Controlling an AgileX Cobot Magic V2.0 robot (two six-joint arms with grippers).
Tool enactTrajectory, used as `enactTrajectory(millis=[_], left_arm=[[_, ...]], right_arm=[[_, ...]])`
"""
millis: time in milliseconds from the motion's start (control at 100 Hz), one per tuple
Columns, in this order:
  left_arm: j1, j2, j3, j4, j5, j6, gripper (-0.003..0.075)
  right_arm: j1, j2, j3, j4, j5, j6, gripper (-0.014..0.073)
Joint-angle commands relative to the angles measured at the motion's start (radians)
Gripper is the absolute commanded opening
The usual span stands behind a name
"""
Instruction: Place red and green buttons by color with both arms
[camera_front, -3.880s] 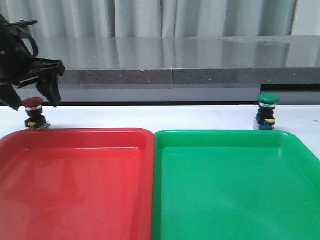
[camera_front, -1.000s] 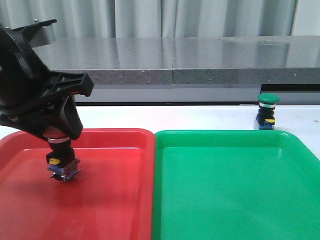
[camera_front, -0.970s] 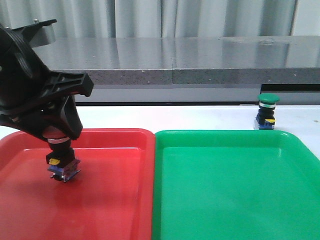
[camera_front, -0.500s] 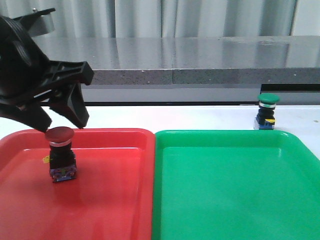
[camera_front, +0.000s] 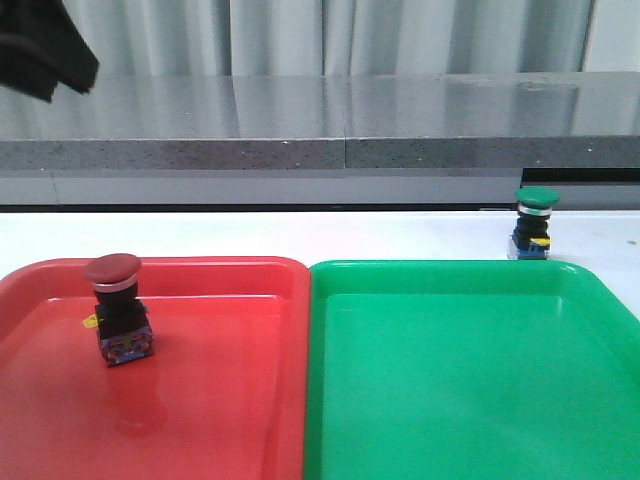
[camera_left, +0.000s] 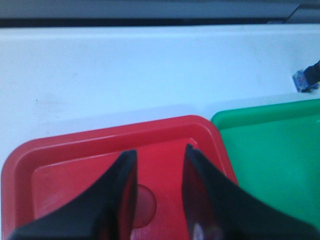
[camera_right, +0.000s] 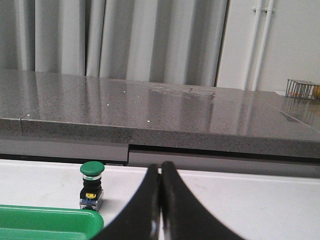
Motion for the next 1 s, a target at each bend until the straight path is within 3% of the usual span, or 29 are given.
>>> enactTrajectory(millis=[0, 30, 280, 610, 990], left_arm=[[0.012, -0.085, -0.031, 0.017, -0.052, -0.008, 0.0015], [0.017, -0.105, -0.031, 0.019, -0.049, -0.008, -0.0023], [0.082, -0.280, 0.040, 0.027, -0.060, -0.008, -0.0020], [0.154, -0.546, 0.269, 0.052, -0.176, -0.008, -0.0020], [0.240, -0.805, 0.506, 0.158, -0.220, -0.002, -0.0021]], right_arm=[[-0.007, -0.020, -0.018, 0.002, -0.078, -0.004, -0.0064], [-0.007, -0.020, -0.018, 0.002, -0.078, -0.004, -0.0064], [-0.007, -0.020, -0.018, 0.002, -0.078, -0.004, -0.0064], [-0.007, -0.020, -0.018, 0.002, -0.078, -0.004, -0.0064], [-0.007, -0.020, -0.018, 0.002, -0.078, -0.004, -0.0064]])
